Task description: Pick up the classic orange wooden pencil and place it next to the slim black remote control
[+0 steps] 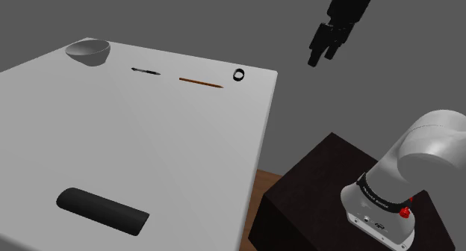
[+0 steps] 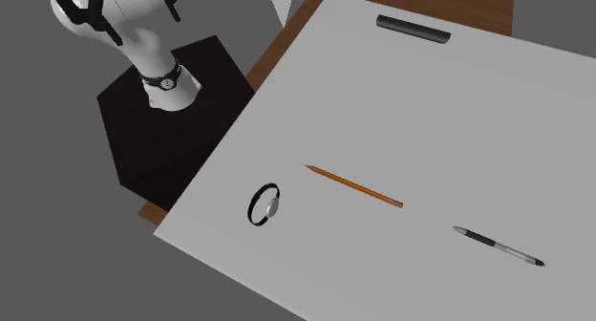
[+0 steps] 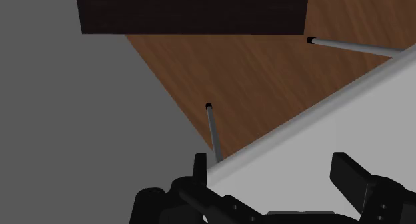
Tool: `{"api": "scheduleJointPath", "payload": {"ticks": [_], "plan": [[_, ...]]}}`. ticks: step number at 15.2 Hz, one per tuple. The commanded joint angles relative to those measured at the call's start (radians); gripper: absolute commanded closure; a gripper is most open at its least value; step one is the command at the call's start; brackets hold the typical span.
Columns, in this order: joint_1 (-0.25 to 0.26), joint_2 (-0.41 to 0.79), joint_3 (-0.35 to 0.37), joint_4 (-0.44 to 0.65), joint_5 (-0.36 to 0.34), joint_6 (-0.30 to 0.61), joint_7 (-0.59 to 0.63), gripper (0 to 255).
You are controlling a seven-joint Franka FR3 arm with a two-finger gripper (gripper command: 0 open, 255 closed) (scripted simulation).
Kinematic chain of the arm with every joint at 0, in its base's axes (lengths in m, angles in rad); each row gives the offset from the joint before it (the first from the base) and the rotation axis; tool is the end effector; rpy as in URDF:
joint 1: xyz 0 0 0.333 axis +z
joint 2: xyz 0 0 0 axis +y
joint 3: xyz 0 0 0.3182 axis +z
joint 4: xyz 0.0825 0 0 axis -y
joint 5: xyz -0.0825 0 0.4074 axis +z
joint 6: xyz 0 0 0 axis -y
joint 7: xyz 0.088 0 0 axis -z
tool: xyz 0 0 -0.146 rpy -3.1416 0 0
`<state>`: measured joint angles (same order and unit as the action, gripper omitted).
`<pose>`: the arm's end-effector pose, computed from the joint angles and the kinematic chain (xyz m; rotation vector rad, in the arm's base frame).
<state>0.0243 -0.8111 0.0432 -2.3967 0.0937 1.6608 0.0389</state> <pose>0.3320 0.0376 0.5494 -3.0739 -0.0175 -0.1104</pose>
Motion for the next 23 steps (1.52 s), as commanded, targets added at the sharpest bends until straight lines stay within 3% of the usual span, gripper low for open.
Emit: {"api": "scheduleJointPath", "payload": {"ticks": [1,12,23], "plan": [[0.0,0.0,0.0,0.0,0.0,0.0,0.0,0],[0.061,0.463,-0.018,0.25,0.039,0.17,-0.161,0],[0.106,0.92,0.006,0.661,0.08,0.171,-0.293,0]]}}
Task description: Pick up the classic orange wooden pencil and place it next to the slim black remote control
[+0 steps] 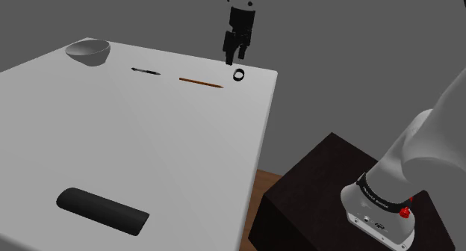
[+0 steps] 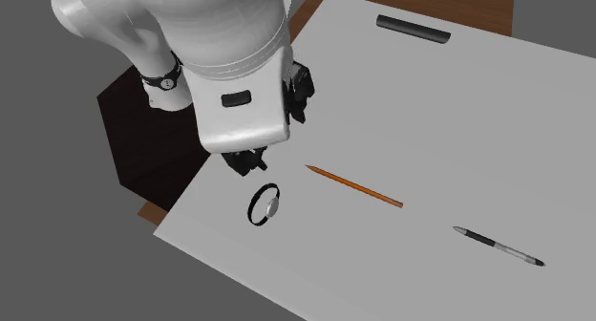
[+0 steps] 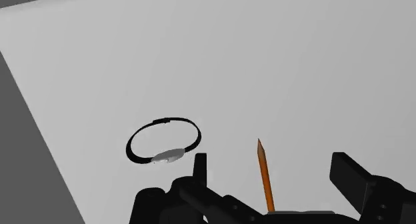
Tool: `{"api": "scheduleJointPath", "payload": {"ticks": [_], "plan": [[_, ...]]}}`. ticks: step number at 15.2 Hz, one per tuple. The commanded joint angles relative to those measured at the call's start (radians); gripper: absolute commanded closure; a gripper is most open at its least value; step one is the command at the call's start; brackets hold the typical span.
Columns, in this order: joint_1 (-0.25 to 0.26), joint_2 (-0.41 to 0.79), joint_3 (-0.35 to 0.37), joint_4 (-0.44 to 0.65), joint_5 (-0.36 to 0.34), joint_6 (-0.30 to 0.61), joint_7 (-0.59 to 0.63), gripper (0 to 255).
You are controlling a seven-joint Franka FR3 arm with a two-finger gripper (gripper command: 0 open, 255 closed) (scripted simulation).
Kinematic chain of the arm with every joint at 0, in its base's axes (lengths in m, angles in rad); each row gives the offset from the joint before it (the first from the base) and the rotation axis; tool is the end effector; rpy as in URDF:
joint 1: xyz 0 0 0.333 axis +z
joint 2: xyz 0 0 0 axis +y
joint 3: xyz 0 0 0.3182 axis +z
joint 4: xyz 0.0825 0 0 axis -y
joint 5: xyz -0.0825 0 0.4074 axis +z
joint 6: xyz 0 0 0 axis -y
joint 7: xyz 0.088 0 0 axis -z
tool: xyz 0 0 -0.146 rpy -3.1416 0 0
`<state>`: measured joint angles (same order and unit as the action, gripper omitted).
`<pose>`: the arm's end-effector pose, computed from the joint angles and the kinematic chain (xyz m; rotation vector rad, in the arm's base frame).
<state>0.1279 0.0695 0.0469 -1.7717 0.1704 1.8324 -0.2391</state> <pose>0.5936 0.1247 0.4704 -2.9233 -0.5454 0.0050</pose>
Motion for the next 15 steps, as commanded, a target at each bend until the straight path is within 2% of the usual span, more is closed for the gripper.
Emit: {"api": "scheduleJointPath", "payload": {"ticks": [1,7,11,12,15], "plan": [[0.005,0.082,0.007,0.082,0.005,-0.009,-0.025,0],[0.03,0.355,0.037,0.416,0.003,-0.092,-0.067,0],[0.057,0.583,0.058,0.739,-0.01,-0.202,-0.081,0],[0.061,0.611,0.06,0.782,-0.012,-0.218,-0.082,0],[0.064,0.598,0.06,0.72,-0.01,-0.17,-0.086,0]]}}
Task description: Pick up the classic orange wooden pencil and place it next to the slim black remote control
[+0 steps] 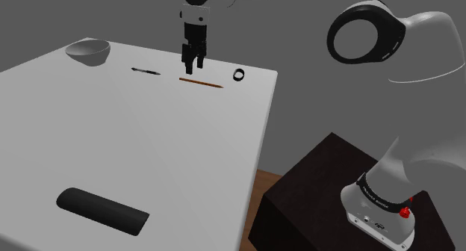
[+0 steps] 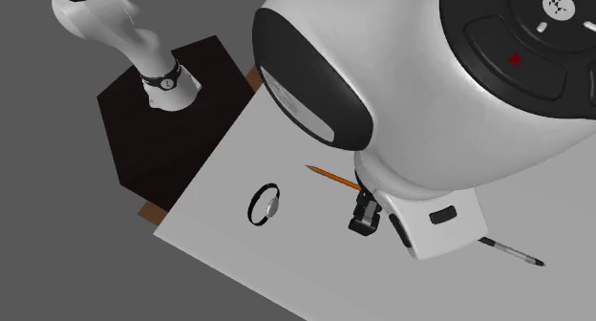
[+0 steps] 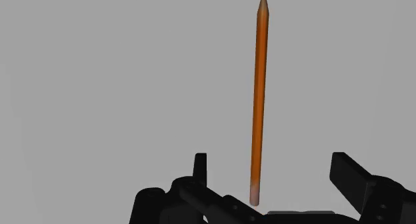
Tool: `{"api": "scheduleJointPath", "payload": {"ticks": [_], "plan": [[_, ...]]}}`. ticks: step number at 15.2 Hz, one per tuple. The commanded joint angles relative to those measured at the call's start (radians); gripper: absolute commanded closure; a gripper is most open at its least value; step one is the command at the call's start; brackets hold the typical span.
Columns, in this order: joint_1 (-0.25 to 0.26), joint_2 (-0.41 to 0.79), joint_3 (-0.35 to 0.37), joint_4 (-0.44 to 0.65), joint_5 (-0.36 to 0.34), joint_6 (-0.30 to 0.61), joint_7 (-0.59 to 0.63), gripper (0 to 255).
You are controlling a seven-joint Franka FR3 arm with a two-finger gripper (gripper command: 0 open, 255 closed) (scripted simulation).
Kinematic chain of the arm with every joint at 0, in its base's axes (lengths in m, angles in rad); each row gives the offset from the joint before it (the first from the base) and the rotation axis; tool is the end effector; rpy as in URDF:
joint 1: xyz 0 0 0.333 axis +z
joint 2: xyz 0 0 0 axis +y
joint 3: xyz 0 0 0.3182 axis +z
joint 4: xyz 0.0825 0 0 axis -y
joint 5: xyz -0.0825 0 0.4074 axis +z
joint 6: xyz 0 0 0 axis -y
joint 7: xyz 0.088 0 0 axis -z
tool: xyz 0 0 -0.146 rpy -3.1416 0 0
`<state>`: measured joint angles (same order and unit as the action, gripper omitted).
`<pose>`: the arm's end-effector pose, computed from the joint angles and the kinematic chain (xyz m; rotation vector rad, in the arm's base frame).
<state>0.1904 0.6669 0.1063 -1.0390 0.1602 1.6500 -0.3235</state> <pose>0.7234 0.2209 0.4133 -2.7919 -0.8366 0.0703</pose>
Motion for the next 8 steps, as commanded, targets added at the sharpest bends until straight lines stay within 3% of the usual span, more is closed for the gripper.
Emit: {"api": "scheduleJointPath", "payload": {"ticks": [1,4,8], "plan": [[0.003,-0.003,0.001,-0.03,0.001,0.028,-0.002,0],[0.007,-0.01,0.002,-0.089,0.002,0.08,-0.006,0],[0.007,-0.01,0.002,-0.089,0.002,0.08,-0.006,0]]}}
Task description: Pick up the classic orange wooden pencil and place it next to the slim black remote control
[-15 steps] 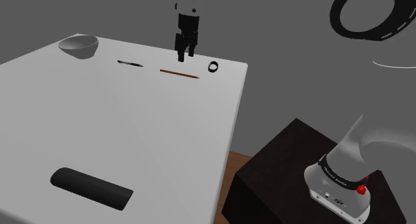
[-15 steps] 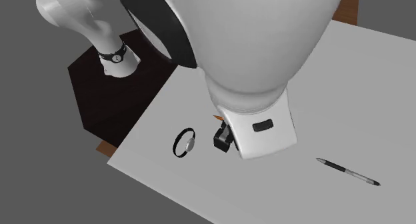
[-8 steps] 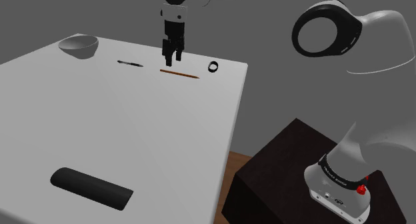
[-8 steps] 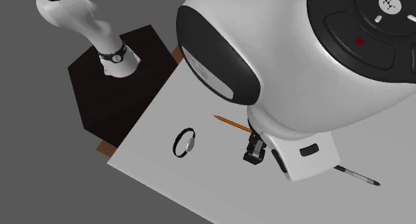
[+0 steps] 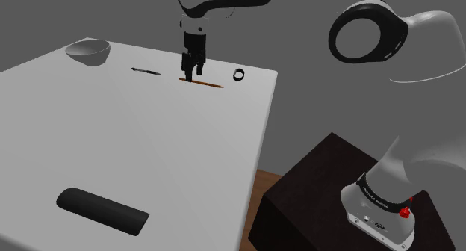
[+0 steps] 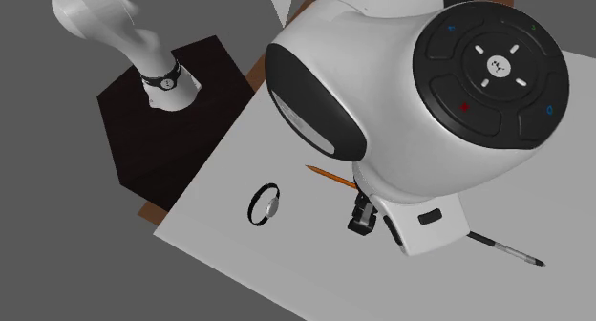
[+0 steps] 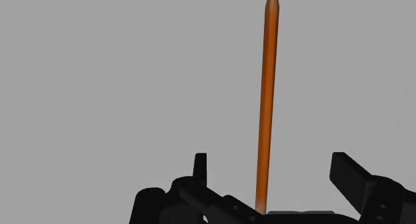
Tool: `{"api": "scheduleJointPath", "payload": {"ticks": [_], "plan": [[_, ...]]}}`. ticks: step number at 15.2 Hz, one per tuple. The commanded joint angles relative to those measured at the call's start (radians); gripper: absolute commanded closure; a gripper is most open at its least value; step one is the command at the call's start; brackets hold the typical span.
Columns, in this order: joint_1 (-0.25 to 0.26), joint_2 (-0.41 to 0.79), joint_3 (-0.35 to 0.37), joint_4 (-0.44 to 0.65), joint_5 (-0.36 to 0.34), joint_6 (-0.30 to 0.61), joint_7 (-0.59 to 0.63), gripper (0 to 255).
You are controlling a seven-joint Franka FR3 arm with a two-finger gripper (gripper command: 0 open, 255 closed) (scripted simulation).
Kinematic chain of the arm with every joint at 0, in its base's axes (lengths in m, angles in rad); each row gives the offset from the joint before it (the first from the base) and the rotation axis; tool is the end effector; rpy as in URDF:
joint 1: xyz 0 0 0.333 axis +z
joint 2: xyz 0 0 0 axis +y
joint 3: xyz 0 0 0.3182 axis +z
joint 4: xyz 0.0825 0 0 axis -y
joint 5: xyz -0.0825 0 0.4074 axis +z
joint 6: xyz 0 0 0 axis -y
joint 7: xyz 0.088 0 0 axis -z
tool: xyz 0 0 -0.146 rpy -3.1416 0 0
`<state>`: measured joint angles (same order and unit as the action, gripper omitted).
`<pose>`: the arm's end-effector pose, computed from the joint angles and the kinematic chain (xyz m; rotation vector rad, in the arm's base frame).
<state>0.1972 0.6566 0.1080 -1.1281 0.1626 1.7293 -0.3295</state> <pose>0.7202 0.2279 0.3833 -2.7905 -0.8389 0.0705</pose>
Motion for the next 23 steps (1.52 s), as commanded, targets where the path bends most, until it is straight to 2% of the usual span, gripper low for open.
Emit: {"api": "scheduleJointPath", "payload": {"ticks": [1,4,5,14,23], "plan": [[0.0,0.0,0.0,0.0,0.0,0.001,0.0,0],[0.0,0.0,0.0,0.0,0.0,0.001,0.0,0],[0.0,0.0,0.0,0.0,0.0,0.001,0.0,255],[0.0,0.0,0.0,0.0,0.0,0.001,0.0,255],[0.003,0.017,0.002,0.148,-0.004,-0.128,0.024,255]]}}
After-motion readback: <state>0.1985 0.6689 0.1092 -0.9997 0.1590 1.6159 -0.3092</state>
